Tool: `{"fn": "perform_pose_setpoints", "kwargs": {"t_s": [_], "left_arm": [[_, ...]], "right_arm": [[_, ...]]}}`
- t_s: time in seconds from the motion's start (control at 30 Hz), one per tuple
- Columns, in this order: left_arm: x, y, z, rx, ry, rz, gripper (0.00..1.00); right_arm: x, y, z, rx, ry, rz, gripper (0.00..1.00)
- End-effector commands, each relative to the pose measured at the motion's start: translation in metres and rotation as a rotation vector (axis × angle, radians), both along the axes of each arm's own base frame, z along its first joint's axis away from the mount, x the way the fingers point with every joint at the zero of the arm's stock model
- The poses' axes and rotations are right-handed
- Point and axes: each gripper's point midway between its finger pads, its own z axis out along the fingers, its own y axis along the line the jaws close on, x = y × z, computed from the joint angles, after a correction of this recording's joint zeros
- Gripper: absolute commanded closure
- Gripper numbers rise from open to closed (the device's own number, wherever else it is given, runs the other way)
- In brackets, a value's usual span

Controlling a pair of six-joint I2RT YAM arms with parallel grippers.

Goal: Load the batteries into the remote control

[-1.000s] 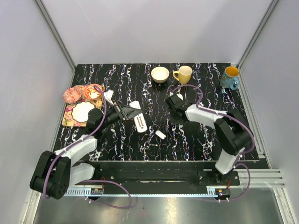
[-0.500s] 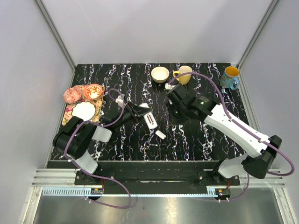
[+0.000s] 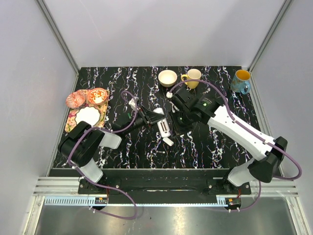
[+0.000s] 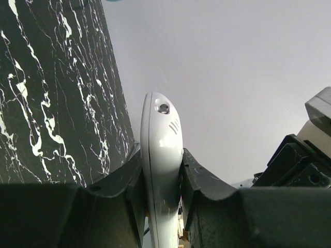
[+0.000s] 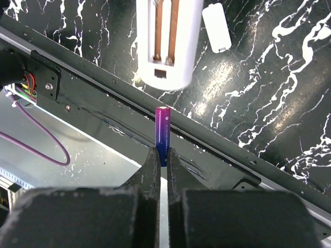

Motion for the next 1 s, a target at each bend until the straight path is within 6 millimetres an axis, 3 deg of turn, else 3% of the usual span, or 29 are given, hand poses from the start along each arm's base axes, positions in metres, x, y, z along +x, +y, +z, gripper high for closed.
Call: {"fn": "perform_pose_setpoints", "kwargs": {"t_s": [0.0,0.3,0.97], "left_arm": [[-0.014,-0.001,0.071,-0.174,-0.299,-0.013,1.00],[-0.024,-0.007,0.076,-0.192,-0.307,-0.025,1.00],[-0.027,-0.004,0.076,-0.168,-0.323,0.004,1.00]], "right_arm": [[0.013,0.021,0.007,0.042,-0.020,0.035,1.00],[0.036,0.033,-0.005,0.045,-0.070,-0.029,1.00],[0.040,0.027,-0.021,-0.023,-0.054,-0.059,1.00]]}}
